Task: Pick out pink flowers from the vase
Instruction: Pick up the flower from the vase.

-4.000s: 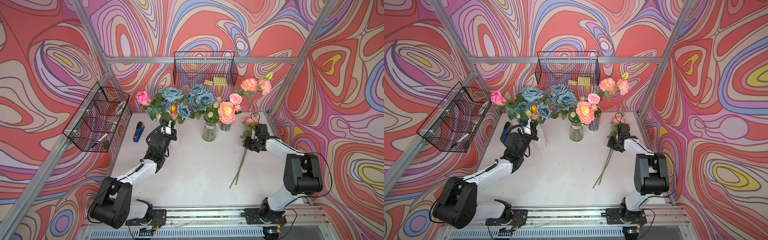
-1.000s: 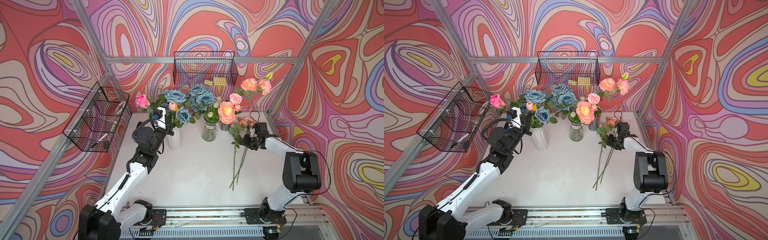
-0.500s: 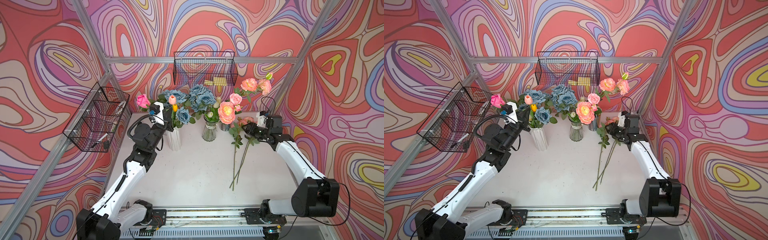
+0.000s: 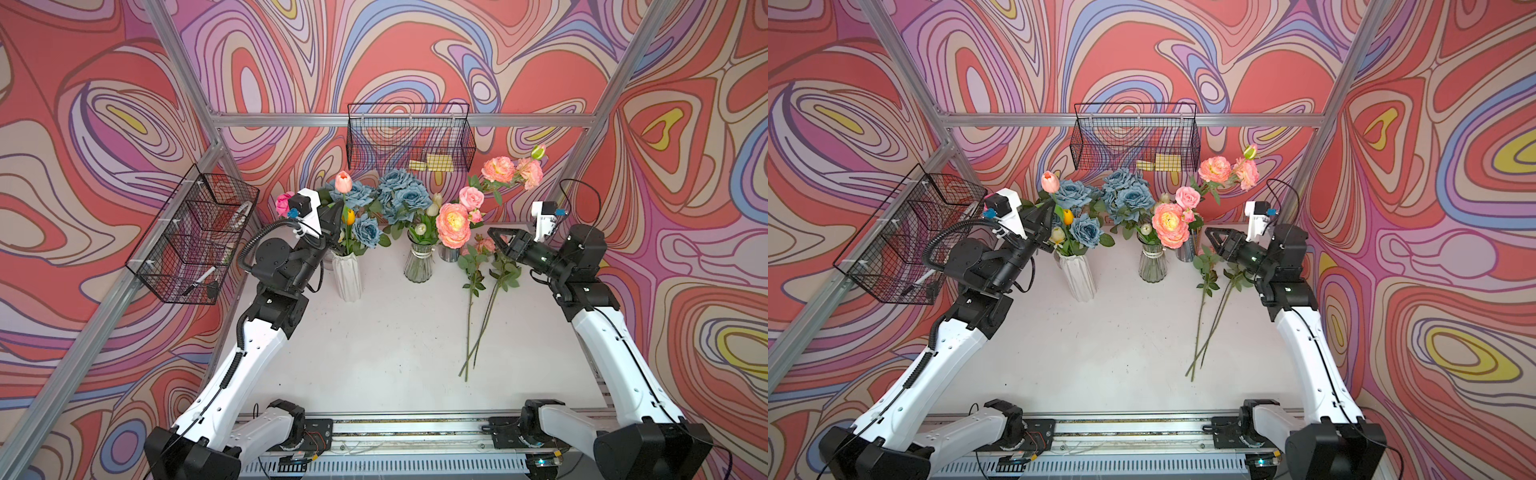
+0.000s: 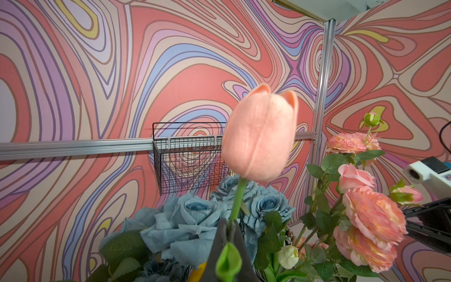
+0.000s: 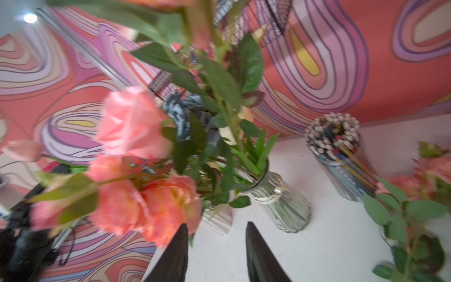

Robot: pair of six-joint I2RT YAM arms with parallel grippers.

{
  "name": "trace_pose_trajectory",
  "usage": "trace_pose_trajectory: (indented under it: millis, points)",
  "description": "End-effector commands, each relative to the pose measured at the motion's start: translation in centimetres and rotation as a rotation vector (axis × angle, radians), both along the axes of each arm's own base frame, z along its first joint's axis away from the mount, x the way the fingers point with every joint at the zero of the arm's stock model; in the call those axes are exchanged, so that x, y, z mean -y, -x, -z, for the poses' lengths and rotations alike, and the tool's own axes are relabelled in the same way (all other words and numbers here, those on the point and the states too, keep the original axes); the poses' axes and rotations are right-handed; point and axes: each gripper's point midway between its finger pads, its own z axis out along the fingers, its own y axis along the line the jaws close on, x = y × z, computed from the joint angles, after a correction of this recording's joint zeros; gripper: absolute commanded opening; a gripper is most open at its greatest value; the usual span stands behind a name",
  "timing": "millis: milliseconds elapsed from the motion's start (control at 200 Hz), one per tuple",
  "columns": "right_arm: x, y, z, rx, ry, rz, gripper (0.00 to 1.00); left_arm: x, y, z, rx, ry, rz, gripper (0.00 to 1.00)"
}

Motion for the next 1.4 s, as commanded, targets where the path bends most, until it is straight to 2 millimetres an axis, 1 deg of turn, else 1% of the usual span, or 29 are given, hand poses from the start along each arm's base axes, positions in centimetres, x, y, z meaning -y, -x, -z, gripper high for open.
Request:
trace_pose_trajectory:
  millis: [0,140,260,361,656,746,1007,1152,1262,1392]
  points:
    - [-2.3,3.6,-4.7,0.179,0.006,-0.151,0.40,0.0,2.0,-3.3,0.073,0.024,0.035,0.00]
    - [-4.0,6.1,-6.8,0.268,0.038,-0.226,0.42,0.2,2.8,-5.3,0.100,0.036,0.066,0.00]
    - [-5.1,7.4,-8.3,0.320,0.047,-0.272,0.44,0.1,3.3,-7.0,0.107,0.050,0.080,0.00]
    - [-6.1,8.0,-9.3,0.350,0.045,-0.308,0.48,0.2,3.9,-8.4,0.111,0.057,0.098,0.00]
    - [-8.9,7.8,-11.5,0.404,0.053,-0.381,0.50,0.5,6.4,-12.4,0.156,0.106,0.186,0.00]
    - [-9.8,7.9,-12.5,0.428,0.053,-0.408,0.50,0.5,7.2,-13.5,0.170,0.117,0.209,0.00]
    - [-12.6,7.8,-14.7,0.483,0.062,-0.495,0.52,0.6,9.0,-15.9,0.206,0.148,0.272,0.00]
    - [-14.0,8.2,-16.2,0.526,0.069,-0.536,0.54,0.9,10.3,-17.4,0.222,0.176,0.333,0.00]
    - [-15.2,8.5,-16.8,0.543,0.082,-0.571,0.54,1.2,11.0,-18.2,0.215,0.200,0.387,0.00]
    - [-16.5,9.1,-17.4,0.560,0.090,-0.611,0.54,1.8,11.4,-18.6,0.190,0.222,0.463,0.00]
